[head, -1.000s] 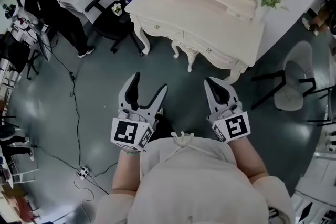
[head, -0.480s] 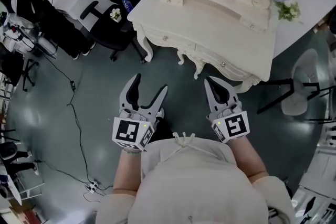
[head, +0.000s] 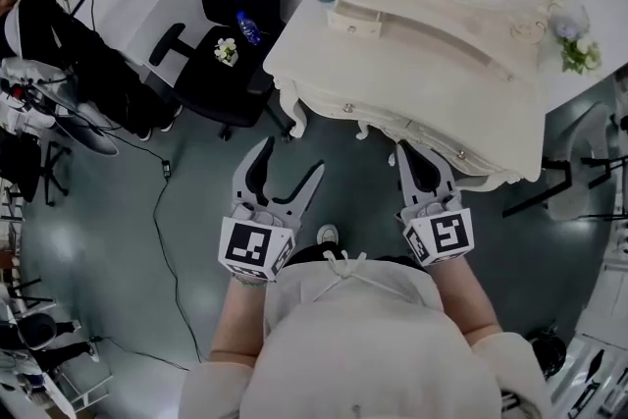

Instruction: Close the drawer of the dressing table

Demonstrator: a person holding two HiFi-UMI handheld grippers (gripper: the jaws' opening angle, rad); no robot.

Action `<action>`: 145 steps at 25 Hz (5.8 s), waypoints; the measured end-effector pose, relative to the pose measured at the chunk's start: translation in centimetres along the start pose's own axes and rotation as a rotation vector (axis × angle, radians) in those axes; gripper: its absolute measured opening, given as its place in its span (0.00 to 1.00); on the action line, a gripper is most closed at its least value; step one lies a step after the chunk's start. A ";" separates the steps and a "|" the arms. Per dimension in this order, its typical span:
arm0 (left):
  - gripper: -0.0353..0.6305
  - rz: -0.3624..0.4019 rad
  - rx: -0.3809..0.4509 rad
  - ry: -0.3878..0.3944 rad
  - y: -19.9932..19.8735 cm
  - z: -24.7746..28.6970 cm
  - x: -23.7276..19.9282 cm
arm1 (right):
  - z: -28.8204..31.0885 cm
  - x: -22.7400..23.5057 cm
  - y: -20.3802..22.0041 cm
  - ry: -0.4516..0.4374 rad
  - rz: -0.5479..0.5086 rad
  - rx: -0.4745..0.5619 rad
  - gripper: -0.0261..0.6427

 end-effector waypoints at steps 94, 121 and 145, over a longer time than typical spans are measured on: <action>0.21 -0.126 -0.569 0.061 33.6 46.9 -15.3 | 25.2 30.2 25.6 0.190 0.188 -0.361 0.05; 0.33 -0.195 -0.457 0.122 33.7 48.7 -15.3 | 26.7 30.0 23.7 0.197 0.116 -0.325 0.05; 0.21 -0.094 -0.046 0.307 8.9 42.2 -13.3 | 25.5 23.6 11.9 0.204 0.041 -0.133 0.05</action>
Point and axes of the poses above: the fingertips, and each gripper's own axes: z forward along the fingers, x to its right, y out of its underside, the point moved 4 cm from there along -z, backward along the fingers, and after that the axes turned 14 degrees about x, right-handed, at the moved point
